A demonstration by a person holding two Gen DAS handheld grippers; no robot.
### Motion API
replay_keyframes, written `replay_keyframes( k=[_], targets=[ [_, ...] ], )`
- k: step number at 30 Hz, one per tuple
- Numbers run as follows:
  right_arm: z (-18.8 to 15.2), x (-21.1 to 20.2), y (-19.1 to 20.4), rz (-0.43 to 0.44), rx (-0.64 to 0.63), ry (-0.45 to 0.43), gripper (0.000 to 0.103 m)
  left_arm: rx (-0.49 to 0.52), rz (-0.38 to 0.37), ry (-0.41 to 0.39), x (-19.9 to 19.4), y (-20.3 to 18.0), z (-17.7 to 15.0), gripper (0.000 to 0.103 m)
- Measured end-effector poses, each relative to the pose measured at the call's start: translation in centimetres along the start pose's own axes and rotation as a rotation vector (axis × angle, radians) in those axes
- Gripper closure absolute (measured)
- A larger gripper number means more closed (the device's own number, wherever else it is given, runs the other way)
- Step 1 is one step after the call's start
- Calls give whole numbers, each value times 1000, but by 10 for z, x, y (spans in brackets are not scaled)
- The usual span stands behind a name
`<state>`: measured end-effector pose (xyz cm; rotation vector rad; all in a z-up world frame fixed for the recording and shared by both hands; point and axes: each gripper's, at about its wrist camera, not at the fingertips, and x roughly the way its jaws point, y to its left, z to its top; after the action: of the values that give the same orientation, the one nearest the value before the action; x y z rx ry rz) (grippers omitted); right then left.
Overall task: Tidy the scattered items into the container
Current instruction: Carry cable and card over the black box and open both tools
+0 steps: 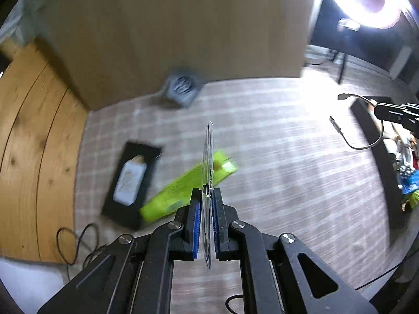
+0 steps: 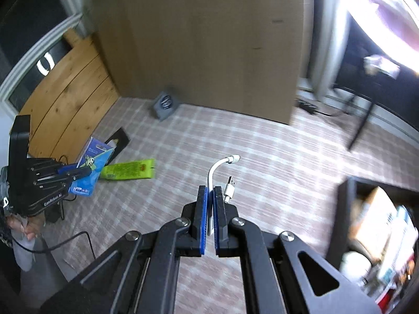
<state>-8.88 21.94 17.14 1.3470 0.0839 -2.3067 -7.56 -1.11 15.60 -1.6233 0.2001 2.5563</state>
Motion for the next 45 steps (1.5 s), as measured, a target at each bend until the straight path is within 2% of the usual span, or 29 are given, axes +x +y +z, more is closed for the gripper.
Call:
replay_keyframes(
  k=[8, 16, 22, 28, 29, 30, 31, 32, 33, 34, 35, 38, 45],
  targets=[
    [-43, -79, -91, -113, 144, -69, 99, 125, -137, -72, -21, -125, 37, 96],
    [-99, -148, -177, -198, 295, -116, 99, 260, -292, -101, -38, -269, 54, 96],
    [-142, -185, -222, -249, 381, -123, 99, 363, -386, -104, -50, -358, 55, 96],
    [-168, -206, -248, -285, 423, -121, 99, 442, -434, -99, -58, -424, 55, 95],
    [-170, -207, -251, -290, 425, -119, 99, 449, -435, -101, -59, -433, 55, 95],
    [-171, -208, -253, -292, 424, -117, 98, 456, -435, -102, -60, -439, 55, 85],
    [-172, -208, -254, -294, 418, -116, 98, 462, -430, -98, -60, -446, 56, 55],
    [-173, -208, -257, -297, 416, -108, 89, 462, -425, -101, -60, -450, 57, 43],
    [-173, -208, -260, -298, 427, -98, 79, 458, -422, -113, -62, -452, 57, 37],
    [-173, -209, -264, -299, 443, -97, 58, 457, -416, -119, -63, -453, 57, 40],
    [-174, -210, -267, -302, 454, -107, 48, 456, -409, -121, -63, -453, 57, 41],
    [-176, -214, -273, -318, 458, -121, 48, 456, -396, -122, -62, -450, 56, 41],
    [-176, -207, -274, -290, 468, -120, 48, 412, -361, -110, -54, -426, 56, 41]
  ],
)
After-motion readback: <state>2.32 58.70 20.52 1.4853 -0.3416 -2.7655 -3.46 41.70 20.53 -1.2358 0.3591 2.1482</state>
